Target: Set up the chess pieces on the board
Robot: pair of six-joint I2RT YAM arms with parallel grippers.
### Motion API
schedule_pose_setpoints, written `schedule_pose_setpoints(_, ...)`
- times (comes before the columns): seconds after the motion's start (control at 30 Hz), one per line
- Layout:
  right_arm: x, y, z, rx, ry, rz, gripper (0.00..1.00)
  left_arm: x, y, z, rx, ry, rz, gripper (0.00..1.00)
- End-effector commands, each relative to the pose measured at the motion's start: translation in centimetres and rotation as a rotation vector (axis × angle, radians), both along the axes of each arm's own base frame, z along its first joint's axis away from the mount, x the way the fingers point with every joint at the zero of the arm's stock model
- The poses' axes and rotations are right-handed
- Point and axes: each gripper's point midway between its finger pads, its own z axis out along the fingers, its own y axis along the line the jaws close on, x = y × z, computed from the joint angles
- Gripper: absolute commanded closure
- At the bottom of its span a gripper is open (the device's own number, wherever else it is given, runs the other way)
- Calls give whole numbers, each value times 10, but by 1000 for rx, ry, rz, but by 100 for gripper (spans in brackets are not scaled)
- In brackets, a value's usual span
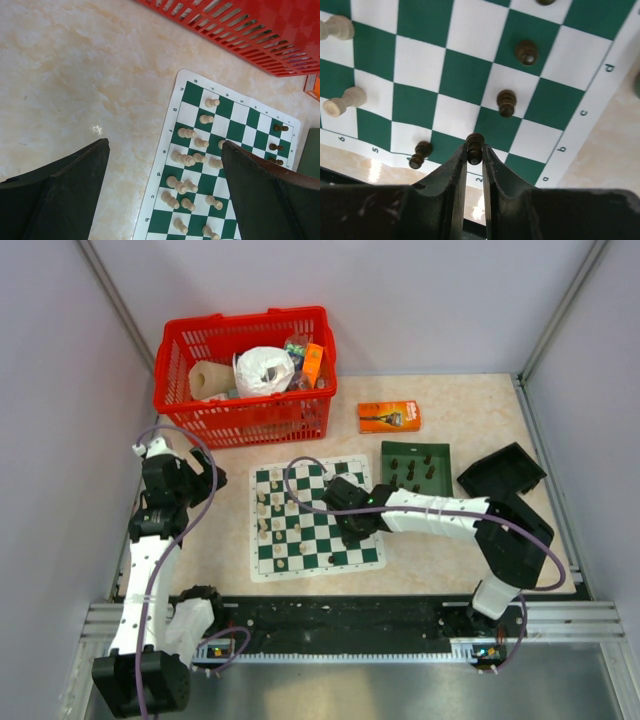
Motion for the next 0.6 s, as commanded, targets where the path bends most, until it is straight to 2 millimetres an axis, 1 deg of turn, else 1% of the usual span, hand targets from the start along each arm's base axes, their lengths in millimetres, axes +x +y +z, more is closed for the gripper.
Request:
schedule_pose_setpoints(0.0, 12, -20, 11, -6, -47, -52, 83, 7, -1, 9, -10, -50, -3, 1)
schedule_pose_setpoints(0.17, 12, -24, 7, -18, -39, -56, 83, 8, -3, 7, -17, -46, -8, 1)
schedule_pose_setpoints(0.43, 16, -16, 4, -9, -40, -49, 82, 8, -3, 7, -18, -43, -8, 1)
schedule_pose_setpoints(0.57, 16, -14, -2, -16, -30, -43, 82, 8, -3, 6, -15, -42, -8, 1)
